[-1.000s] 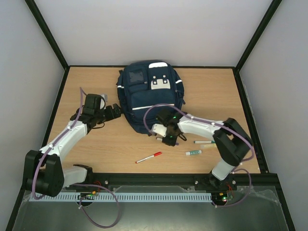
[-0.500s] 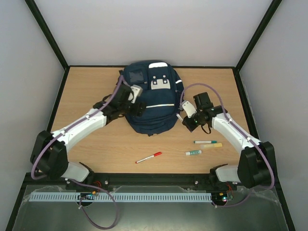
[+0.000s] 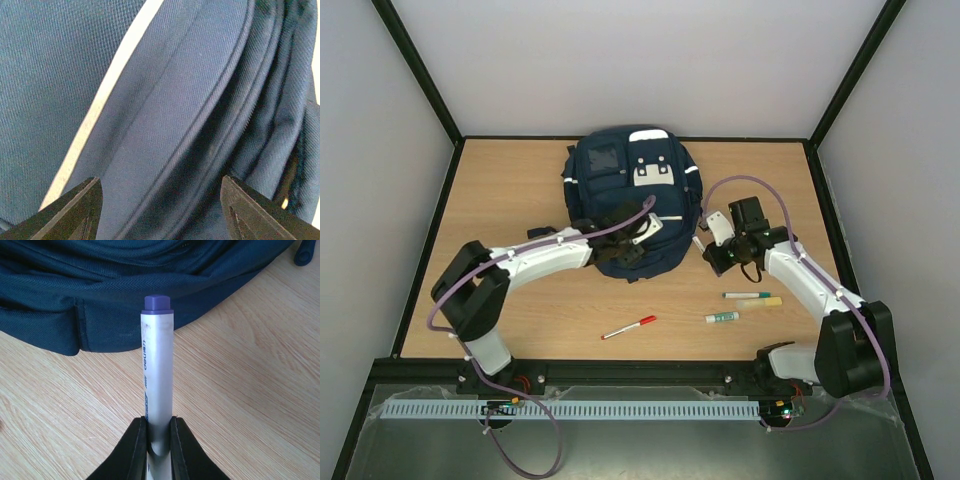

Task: Pack the student bag
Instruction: Place the stationery in the student bag.

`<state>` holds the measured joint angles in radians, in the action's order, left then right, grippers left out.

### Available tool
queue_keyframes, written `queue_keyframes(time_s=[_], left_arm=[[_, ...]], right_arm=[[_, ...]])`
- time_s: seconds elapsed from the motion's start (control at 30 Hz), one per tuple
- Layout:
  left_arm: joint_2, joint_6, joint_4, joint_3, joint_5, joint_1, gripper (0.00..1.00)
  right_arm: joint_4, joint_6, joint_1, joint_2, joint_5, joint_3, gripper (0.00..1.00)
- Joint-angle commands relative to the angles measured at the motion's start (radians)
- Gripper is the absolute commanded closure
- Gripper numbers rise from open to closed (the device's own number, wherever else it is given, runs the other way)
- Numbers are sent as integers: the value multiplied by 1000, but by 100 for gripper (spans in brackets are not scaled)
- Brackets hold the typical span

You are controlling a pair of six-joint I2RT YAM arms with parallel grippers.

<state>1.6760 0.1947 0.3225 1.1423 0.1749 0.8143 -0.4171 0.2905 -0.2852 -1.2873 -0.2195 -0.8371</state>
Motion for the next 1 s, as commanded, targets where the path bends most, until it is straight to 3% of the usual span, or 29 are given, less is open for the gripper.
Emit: queue_keyframes(time_s=[0.0, 0.13, 0.27, 0.43, 0.57, 0.83, 0.97], left_arm=[[56, 63, 13, 71, 111, 16, 34], [94, 106, -12, 82, 206, 41, 36], [139, 126, 7, 112, 244, 53, 46], [131, 165, -31, 68, 233, 83, 42], [147, 171, -45, 68, 305, 102, 46], [182, 132, -28, 142, 401, 107, 78], [145, 144, -71, 154, 441, 109, 87]], right_arm=[[11, -21, 5, 36, -10, 14, 99], [13, -17, 6, 38, -6, 23, 99], [12, -17, 5, 27, -5, 21, 99], [13, -16, 6, 26, 0, 23, 99], [14, -16, 5, 25, -1, 21, 99], [17, -21, 5, 26, 21, 25, 99], [20, -25, 5, 25, 33, 25, 99]])
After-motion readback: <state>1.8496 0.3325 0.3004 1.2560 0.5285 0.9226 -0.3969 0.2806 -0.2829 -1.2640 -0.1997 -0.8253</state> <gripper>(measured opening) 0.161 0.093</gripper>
